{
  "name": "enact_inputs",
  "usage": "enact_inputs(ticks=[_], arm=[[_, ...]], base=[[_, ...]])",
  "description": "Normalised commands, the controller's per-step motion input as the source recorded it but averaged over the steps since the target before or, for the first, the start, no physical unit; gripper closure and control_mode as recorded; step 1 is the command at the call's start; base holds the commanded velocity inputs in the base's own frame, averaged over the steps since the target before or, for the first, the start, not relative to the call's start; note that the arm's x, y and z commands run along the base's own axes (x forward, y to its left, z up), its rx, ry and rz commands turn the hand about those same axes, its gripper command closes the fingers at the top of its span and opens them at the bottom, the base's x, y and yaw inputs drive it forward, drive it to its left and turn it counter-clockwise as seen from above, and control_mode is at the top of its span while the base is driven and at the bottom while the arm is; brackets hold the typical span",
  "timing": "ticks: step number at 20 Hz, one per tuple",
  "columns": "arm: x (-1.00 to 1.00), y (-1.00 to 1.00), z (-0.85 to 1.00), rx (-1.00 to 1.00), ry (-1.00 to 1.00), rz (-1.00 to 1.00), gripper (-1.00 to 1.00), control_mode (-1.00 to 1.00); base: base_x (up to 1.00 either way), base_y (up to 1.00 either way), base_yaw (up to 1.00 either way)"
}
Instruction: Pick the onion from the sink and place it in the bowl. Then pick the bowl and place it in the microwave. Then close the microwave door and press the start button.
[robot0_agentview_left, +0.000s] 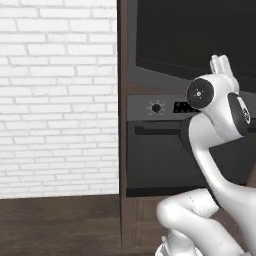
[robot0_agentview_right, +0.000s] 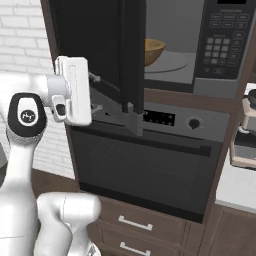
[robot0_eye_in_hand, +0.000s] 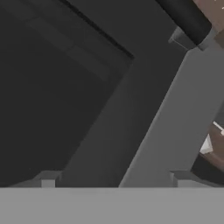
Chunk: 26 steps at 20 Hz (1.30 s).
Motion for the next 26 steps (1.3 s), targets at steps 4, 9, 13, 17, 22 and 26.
enact_inputs(ticks=[4,9,13,17,22,26], arm=[[0.96,-0.39,0.06,0.00,0.16,0.00,-1.00,-1.00],[0.99,-0.31,0.00,0.04,0.06,0.02,-1.00,-1.00],[0.87,-0.14,0.00,0.05,0.06,0.05,-1.00,-1.00],[0.46,-0.05,0.00,0.04,0.05,0.01,-1.00,-1.00],[0.48,0.00,-0.02,0.01,0.13,0.00,-1.00,-1.00],[0.55,0.00,-0.26,0.00,0.18,0.02,-1.00,-1.00]], base=[[0.00,0.00,0.00],[0.00,0.00,0.00],[0.00,0.00,0.00],[0.00,0.00,0.00],[0.00,0.00,0.00],[0.00,0.00,0.00]])
